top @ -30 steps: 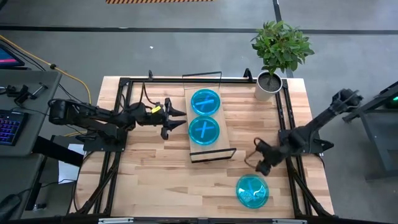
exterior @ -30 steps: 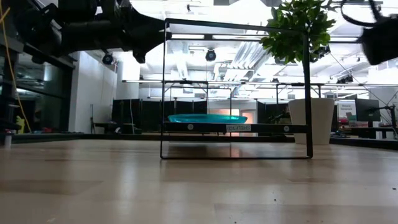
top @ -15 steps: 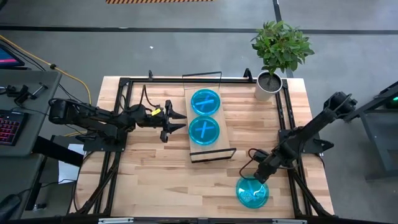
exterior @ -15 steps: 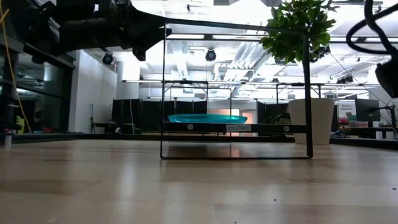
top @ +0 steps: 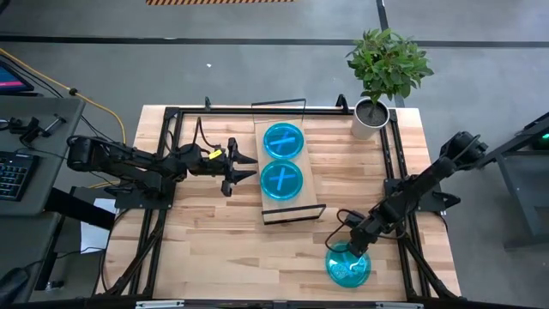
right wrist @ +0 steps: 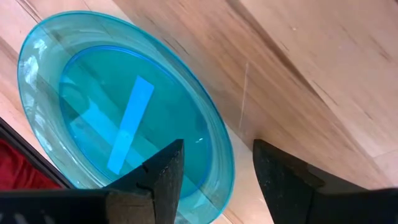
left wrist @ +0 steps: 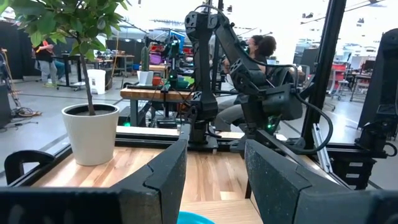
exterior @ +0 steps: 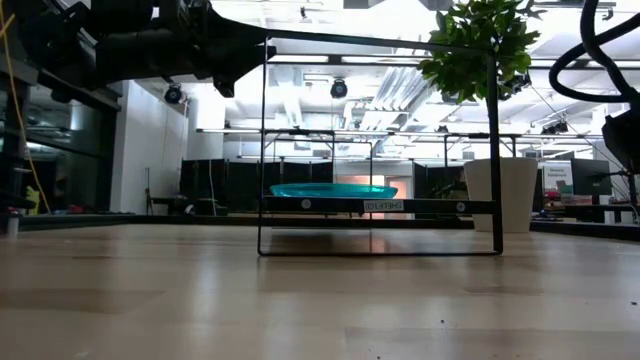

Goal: Place and stack plates onto a shelf
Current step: Stack the blue plate on top of the blue plate on the shelf

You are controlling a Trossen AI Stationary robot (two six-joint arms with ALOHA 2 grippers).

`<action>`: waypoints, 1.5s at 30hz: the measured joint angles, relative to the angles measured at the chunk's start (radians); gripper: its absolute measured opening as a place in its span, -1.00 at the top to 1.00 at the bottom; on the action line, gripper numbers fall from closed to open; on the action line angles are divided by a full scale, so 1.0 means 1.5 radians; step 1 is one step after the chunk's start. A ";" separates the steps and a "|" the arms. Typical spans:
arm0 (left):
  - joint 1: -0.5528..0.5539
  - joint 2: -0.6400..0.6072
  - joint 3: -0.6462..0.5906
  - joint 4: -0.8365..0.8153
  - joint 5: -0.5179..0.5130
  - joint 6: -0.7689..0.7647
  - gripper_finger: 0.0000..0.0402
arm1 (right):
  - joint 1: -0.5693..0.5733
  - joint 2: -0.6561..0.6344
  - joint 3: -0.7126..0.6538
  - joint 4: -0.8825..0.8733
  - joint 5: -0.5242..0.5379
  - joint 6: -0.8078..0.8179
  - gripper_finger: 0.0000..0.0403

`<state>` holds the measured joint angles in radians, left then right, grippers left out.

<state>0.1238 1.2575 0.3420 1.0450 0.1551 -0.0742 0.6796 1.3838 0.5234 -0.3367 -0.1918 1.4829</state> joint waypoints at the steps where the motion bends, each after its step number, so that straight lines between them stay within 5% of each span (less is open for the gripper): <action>1: 0.000 0.000 0.000 0.000 0.000 0.000 0.23 | 0.000 0.002 0.000 0.000 0.001 0.000 0.07; 8: 0.000 0.000 0.000 -0.001 0.000 0.000 0.23 | 0.001 0.005 0.000 -0.012 0.015 0.001 0.16; 17: 0.000 0.000 0.000 -0.016 0.000 0.000 0.23 | 0.000 0.006 -0.001 -0.054 0.017 -0.016 0.95; 27: 0.002 -0.002 0.000 -0.015 -0.007 0.023 0.23 | -0.017 -0.088 -0.008 -0.107 0.018 -0.052 0.99; 36: 0.003 -0.002 0.000 -0.019 -0.008 0.023 0.23 | -0.007 -0.217 -0.005 -0.030 0.021 -0.109 1.00; 45: 0.003 -0.002 0.000 -0.022 -0.008 0.016 0.23 | -0.006 -0.199 -0.004 -0.059 0.092 -0.030 1.00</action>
<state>0.1280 1.2545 0.3420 1.0124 0.1432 -0.0498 0.6701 1.0855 0.5175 -0.4248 -0.0537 1.4382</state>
